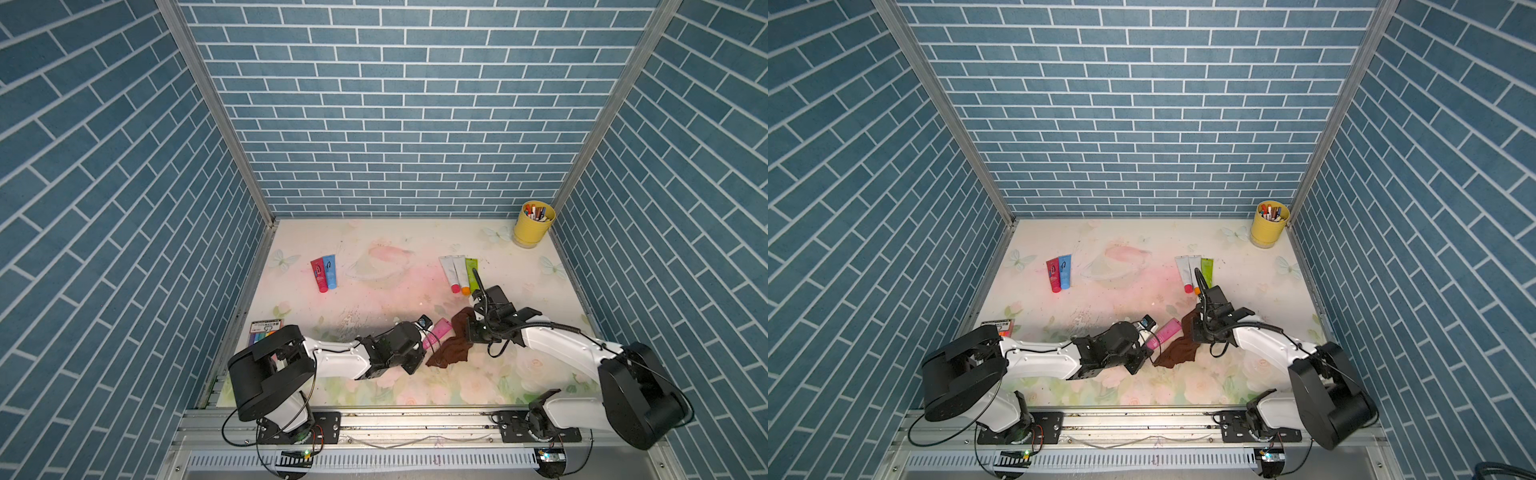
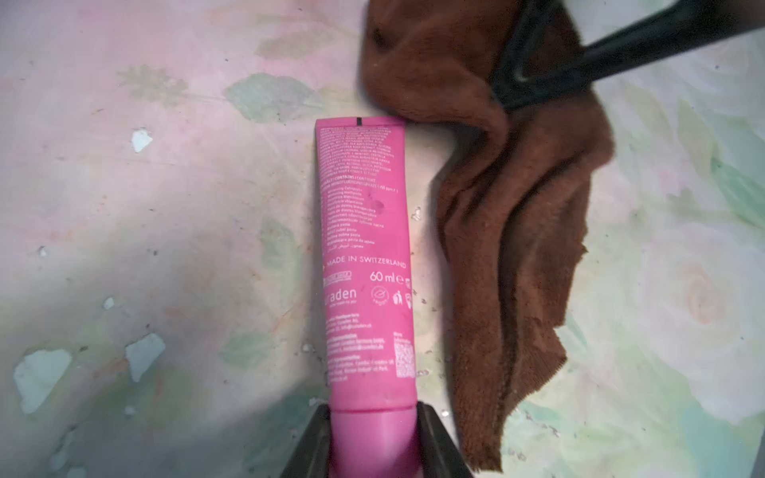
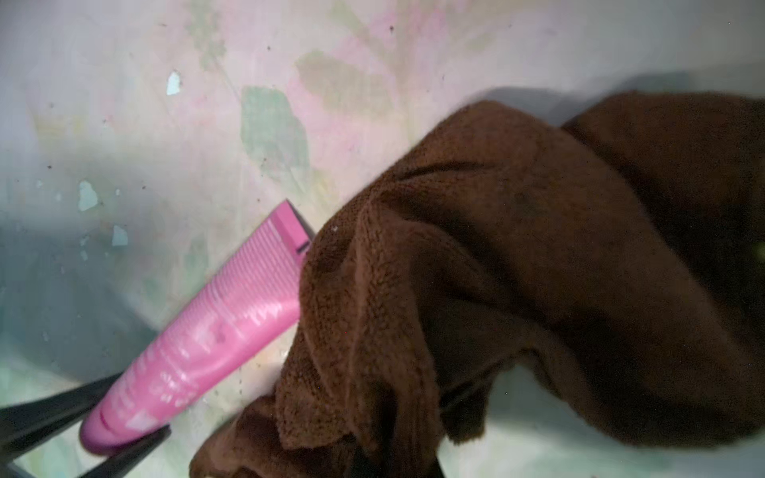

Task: Wipe the surface of the toothpaste tube
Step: Wipe the dirt from the toothpaste tube, then move the toothpaste to the center of the board.

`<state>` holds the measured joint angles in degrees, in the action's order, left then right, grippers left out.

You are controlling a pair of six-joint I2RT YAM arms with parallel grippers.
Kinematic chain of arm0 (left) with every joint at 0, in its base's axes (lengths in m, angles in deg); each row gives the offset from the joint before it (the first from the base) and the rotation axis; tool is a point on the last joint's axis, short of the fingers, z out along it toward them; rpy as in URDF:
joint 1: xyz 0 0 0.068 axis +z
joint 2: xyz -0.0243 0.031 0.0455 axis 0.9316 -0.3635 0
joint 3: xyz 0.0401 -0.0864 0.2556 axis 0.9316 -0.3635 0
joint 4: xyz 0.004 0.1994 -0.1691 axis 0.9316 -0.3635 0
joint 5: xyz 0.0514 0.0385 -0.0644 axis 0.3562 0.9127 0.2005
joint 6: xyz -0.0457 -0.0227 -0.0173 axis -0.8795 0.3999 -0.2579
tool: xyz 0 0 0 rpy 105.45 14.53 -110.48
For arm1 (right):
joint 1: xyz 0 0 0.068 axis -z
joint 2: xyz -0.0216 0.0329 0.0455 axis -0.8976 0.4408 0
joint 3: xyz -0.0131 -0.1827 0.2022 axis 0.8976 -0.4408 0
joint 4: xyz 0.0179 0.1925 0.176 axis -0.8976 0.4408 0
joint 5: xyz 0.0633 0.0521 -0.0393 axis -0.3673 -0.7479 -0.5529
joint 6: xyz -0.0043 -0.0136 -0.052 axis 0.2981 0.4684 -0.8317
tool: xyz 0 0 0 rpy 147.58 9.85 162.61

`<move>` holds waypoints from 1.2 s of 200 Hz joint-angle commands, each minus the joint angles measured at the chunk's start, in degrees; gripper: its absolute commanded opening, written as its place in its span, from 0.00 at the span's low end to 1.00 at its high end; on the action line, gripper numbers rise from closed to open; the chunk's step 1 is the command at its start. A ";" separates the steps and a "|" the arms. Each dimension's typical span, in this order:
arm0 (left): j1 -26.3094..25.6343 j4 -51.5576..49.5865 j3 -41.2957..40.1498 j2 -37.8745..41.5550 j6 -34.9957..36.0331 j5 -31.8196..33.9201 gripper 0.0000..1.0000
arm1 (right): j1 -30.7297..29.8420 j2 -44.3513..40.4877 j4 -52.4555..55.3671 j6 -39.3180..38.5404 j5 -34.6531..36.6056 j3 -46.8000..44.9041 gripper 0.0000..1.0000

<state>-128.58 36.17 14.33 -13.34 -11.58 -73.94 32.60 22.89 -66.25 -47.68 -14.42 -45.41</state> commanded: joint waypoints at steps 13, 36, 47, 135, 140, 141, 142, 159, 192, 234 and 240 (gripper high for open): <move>2.68 -2.12 1.01 2.25 -8.84 9.01 0.00 | -1.92 -6.19 5.39 -2.88 -4.49 -2.98 0.00; 3.92 -2.50 3.32 0.62 -13.68 13.72 0.00 | -4.47 -8.67 2.92 -1.83 -7.41 -6.18 0.00; 4.77 -1.86 4.88 -0.95 -15.45 15.11 0.00 | -5.61 -9.45 1.64 -1.38 -7.45 -7.68 0.00; 9.42 -0.96 27.85 -22.38 -21.62 16.08 0.00 | -13.49 -20.50 -1.90 -1.77 -8.24 -11.52 0.00; 9.53 -0.93 28.74 -23.18 -21.96 15.73 0.00 | -13.60 -21.14 -1.94 -1.70 -8.14 -11.71 0.00; 9.53 -0.97 28.96 -23.36 -21.98 15.68 0.00 | -13.63 -21.29 -1.90 -1.69 -8.10 -11.73 0.00; 9.53 -0.95 29.15 -23.49 -22.08 15.62 0.00 | -13.61 -21.41 -1.88 -1.68 -8.08 -11.74 0.00; 9.63 -1.33 31.90 -25.57 -22.81 14.26 0.00 | -13.63 -22.75 -2.01 -1.59 -8.15 -12.17 0.00; 9.76 -4.47 37.51 -29.24 -23.09 12.68 0.05 | -13.57 -22.58 -2.22 -1.68 -8.59 -12.20 0.00; 9.98 -6.02 41.69 -32.23 -24.05 10.10 0.21 | -13.67 -22.81 -2.51 -1.77 -9.12 -12.28 0.00; 9.98 -5.89 41.73 -32.43 -24.10 10.16 0.24 | -13.67 -22.90 -2.60 -1.77 -9.12 -12.33 0.00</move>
<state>-118.90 31.62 54.24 -44.77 -34.79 -62.92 19.22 0.68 -67.67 -48.23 -22.40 -57.17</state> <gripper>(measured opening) 0.325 0.078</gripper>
